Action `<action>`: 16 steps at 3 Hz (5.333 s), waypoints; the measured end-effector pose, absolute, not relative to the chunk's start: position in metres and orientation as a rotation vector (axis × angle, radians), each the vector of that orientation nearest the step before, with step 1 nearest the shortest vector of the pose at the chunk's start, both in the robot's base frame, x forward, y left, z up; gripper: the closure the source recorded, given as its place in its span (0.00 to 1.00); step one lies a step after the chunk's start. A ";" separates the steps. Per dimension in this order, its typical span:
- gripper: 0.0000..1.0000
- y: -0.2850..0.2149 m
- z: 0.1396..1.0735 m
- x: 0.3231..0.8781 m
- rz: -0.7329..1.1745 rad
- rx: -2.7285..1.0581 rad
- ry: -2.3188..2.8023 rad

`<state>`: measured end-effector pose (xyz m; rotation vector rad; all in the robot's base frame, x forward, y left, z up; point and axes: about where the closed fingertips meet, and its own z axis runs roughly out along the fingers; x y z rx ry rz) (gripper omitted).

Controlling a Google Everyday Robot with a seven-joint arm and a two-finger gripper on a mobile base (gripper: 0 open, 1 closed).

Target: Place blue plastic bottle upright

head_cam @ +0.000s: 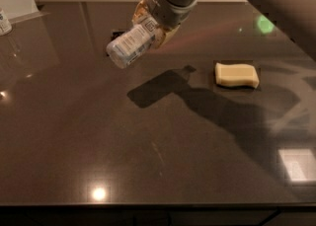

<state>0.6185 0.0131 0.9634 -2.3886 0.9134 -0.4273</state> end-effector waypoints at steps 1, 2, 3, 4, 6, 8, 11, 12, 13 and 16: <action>1.00 0.013 0.975 0.624 -0.593 -2.384 0.691; 1.00 0.016 0.981 0.628 -0.636 -2.381 0.624; 1.00 0.016 0.980 0.628 -0.632 -2.381 0.628; 1.00 0.015 0.993 0.625 -0.701 -2.382 0.544; 1.00 0.020 1.014 0.615 -0.953 -2.393 0.142; 1.00 0.022 1.020 0.612 -1.186 -2.303 -0.211; 1.00 0.042 1.014 0.587 -1.530 -2.125 -0.621; 1.00 0.036 1.005 0.593 -1.614 -2.090 -0.644; 1.00 0.028 0.998 0.604 -1.660 -2.065 -0.640; 1.00 0.012 0.955 0.640 -1.663 -2.052 -0.644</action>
Offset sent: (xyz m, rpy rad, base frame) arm 0.0047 -0.0007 0.0106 -0.0333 -0.1486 0.1057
